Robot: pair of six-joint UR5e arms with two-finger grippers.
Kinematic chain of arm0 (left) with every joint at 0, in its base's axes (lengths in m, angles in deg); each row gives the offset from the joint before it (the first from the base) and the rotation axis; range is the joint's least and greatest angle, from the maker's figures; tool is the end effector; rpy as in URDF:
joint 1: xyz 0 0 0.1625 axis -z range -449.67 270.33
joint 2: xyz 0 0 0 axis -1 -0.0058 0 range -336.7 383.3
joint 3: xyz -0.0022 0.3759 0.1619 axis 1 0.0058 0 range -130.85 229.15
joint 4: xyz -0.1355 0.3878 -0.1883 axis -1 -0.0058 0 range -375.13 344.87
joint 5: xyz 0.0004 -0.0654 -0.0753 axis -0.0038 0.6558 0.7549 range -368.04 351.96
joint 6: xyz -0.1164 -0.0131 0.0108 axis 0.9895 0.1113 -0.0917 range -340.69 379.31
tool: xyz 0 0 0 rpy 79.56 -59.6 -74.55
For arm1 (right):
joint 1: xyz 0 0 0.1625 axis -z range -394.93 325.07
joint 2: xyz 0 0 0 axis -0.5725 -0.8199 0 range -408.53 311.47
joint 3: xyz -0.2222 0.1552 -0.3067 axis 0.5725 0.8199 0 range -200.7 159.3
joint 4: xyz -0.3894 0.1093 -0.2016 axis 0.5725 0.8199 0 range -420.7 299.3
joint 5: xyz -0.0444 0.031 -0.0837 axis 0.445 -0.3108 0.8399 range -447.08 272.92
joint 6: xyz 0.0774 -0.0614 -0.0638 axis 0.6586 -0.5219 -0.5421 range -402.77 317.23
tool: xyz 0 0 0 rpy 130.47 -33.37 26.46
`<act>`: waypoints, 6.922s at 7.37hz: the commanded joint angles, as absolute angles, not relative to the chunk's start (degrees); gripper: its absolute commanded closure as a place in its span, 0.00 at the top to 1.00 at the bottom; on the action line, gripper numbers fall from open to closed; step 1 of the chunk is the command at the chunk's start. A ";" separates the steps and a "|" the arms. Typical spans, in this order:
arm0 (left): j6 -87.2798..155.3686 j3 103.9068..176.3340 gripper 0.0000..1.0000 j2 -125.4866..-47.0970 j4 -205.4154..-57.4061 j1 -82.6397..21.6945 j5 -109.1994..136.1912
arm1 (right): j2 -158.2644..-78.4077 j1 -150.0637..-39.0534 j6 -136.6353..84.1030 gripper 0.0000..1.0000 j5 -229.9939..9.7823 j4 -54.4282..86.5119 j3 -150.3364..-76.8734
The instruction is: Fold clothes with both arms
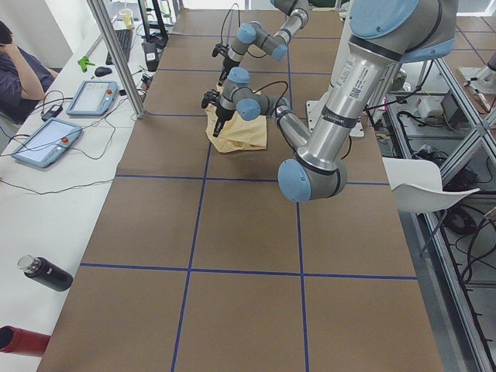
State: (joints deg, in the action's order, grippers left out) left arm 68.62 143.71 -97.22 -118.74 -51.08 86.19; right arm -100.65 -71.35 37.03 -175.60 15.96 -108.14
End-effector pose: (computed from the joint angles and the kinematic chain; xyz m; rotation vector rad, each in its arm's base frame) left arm 0.4813 -0.5434 0.2695 0.4886 0.6984 0.0658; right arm -0.5289 -0.5596 0.2387 0.3615 -0.7770 0.4405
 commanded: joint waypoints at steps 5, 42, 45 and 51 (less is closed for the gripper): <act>66.47 151.28 1.00 -85.01 -130.75 -51.34 89.78 | -111.89 -76.32 26.93 1.00 -186.14 15.23 -120.35; 45.33 123.15 1.00 -100.54 -144.42 -36.67 92.07 | -86.50 -60.77 52.77 0.45 -166.71 15.58 -91.36; 45.33 123.15 1.00 -100.18 -144.59 -36.67 92.16 | -84.76 -60.33 52.86 0.40 -166.62 15.58 -89.10; 45.33 123.15 1.00 -100.27 -144.59 -36.67 92.16 | -85.17 -59.71 50.22 0.00 -167.24 17.85 -89.77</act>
State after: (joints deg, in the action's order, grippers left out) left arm 45.33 123.16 -100.19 -144.59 -36.67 92.16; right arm -84.45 -59.69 51.00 -166.91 16.37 -88.56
